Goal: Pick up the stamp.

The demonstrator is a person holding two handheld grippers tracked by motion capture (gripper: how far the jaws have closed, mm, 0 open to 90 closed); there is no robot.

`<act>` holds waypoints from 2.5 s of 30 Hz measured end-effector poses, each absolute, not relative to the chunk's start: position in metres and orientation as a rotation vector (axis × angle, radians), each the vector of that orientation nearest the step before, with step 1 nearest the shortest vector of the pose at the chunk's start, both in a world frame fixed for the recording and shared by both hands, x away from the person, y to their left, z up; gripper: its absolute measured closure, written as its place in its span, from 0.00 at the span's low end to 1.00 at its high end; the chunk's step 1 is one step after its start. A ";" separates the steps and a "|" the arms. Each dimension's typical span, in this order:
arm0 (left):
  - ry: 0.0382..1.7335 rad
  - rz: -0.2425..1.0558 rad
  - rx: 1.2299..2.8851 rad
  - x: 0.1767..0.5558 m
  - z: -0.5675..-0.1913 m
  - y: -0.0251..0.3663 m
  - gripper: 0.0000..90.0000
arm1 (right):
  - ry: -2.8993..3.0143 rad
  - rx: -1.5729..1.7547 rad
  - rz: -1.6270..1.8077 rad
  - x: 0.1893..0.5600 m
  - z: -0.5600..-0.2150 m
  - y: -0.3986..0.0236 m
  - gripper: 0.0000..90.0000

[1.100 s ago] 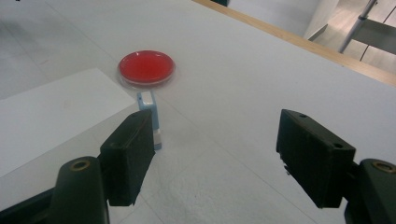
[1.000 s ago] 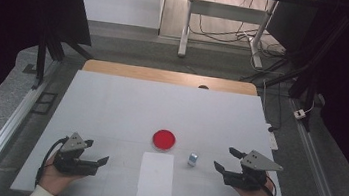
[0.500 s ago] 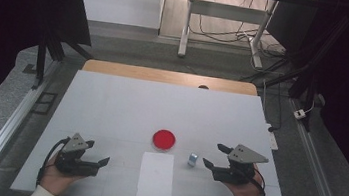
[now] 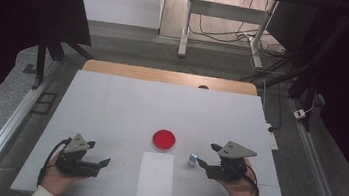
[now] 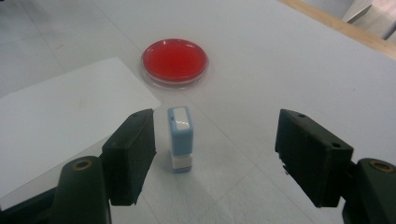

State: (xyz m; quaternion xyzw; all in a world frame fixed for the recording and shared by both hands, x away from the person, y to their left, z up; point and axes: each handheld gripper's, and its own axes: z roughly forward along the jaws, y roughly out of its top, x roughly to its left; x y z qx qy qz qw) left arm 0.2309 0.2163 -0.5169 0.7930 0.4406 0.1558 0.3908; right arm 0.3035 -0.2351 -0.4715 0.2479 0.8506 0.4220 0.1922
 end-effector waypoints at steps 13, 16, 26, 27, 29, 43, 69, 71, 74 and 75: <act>1.114 0.395 2.024 0.231 -0.517 0.215 0.19 | 2.473 0.663 1.149 0.309 -0.477 -0.219 0.32; 1.116 0.397 2.024 0.231 -0.517 0.215 0.19 | 2.492 0.648 1.133 0.311 -0.479 -0.213 0.34; 1.113 0.396 2.028 0.231 -0.518 0.215 0.20 | 2.519 0.631 1.069 0.314 -0.483 -0.202 0.45; 1.112 0.395 2.027 0.231 -0.518 0.215 0.20 | 2.519 0.631 1.069 0.314 -0.483 -0.202 0.45; 1.113 0.394 2.029 0.231 -0.518 0.215 0.20 | 2.522 0.631 1.062 0.315 -0.484 -0.202 0.48; 1.109 0.391 2.034 0.231 -0.518 0.214 0.20 | 2.553 0.630 1.006 0.318 -0.493 -0.198 0.65; 1.110 0.393 2.035 0.231 -0.519 0.216 0.20 | 2.502 0.663 1.095 0.318 -0.487 -0.206 0.83; 1.111 0.394 2.034 0.231 -0.519 0.216 0.20 | 2.489 0.667 1.106 0.318 -0.486 -0.207 0.83; 1.111 0.393 2.034 0.231 -0.519 0.215 0.20 | 2.464 0.687 1.151 0.318 -0.484 -0.210 0.83; 1.110 0.392 2.034 0.231 -0.519 0.215 0.20 | 2.452 0.693 1.158 0.318 -0.483 -0.211 0.83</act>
